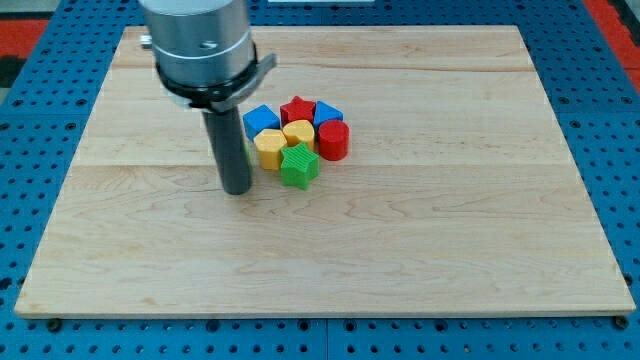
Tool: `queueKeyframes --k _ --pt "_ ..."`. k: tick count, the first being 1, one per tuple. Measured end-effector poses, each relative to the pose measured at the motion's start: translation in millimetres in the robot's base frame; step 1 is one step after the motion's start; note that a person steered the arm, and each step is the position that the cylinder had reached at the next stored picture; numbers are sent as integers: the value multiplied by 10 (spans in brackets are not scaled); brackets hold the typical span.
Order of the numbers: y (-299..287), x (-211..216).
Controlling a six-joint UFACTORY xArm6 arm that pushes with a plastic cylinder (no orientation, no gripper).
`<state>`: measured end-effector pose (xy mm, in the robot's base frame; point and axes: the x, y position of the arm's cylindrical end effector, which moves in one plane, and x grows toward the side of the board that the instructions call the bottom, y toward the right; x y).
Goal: Slide the green circle closer to the blue cube and yellow hexagon
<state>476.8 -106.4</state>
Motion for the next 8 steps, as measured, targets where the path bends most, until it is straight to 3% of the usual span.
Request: queueKeyframes --k 1,8 --pt "-215 -3" --pt "-189 -343"
